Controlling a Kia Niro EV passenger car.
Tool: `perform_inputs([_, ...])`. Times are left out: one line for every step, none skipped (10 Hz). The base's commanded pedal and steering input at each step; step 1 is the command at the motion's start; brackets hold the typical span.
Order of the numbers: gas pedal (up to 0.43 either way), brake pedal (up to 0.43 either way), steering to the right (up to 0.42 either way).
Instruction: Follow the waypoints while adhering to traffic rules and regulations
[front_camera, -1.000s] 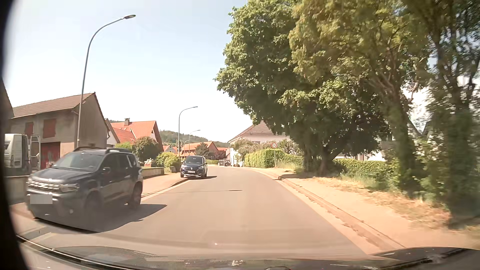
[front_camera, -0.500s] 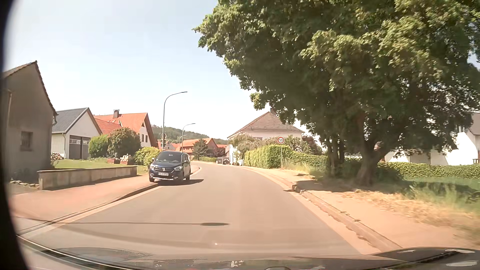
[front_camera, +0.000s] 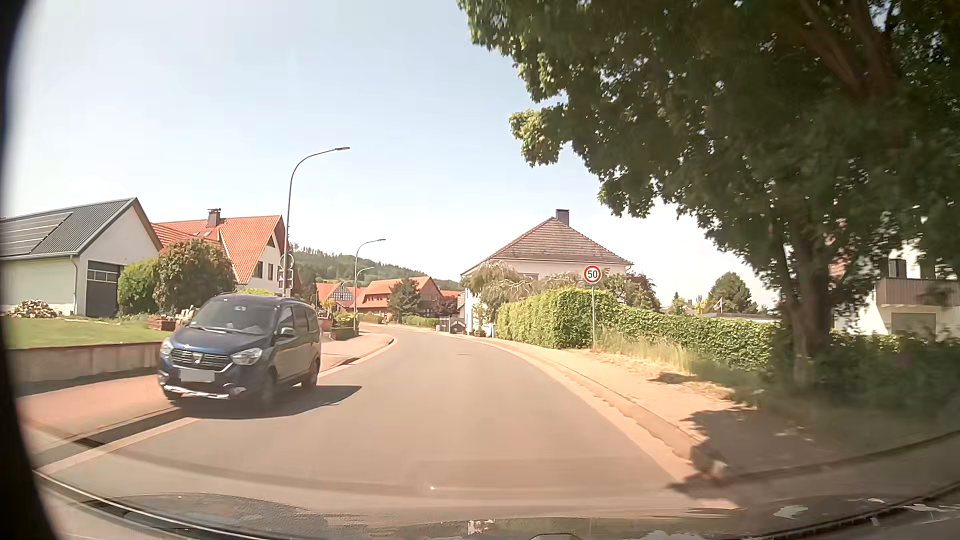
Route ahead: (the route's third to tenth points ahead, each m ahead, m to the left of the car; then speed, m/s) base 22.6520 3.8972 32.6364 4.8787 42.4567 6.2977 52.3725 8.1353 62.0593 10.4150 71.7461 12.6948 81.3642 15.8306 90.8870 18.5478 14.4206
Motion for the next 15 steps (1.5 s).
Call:
perform_inputs([0.189,0.0,-0.018])
perform_inputs([0.189,0.0,-0.019])
perform_inputs([0.189,0.0,-0.019])
perform_inputs([0.189,0.0,-0.02])
perform_inputs([0.189,0.0,-0.02])
perform_inputs([0.189,0.0,-0.021])
perform_inputs([0.197,0.0,-0.023])
perform_inputs([0.197,0.0,-0.024])
perform_inputs([0.197,0.0,-0.024])
perform_inputs([0.197,0.0,-0.024])
perform_inputs([0.197,0.0,-0.024])
perform_inputs([0.197,0.0,-0.024])
perform_inputs([0.197,0.0,-0.023])
perform_inputs([0.197,0.0,-0.021])
perform_inputs([0.197,0.0,-0.02])
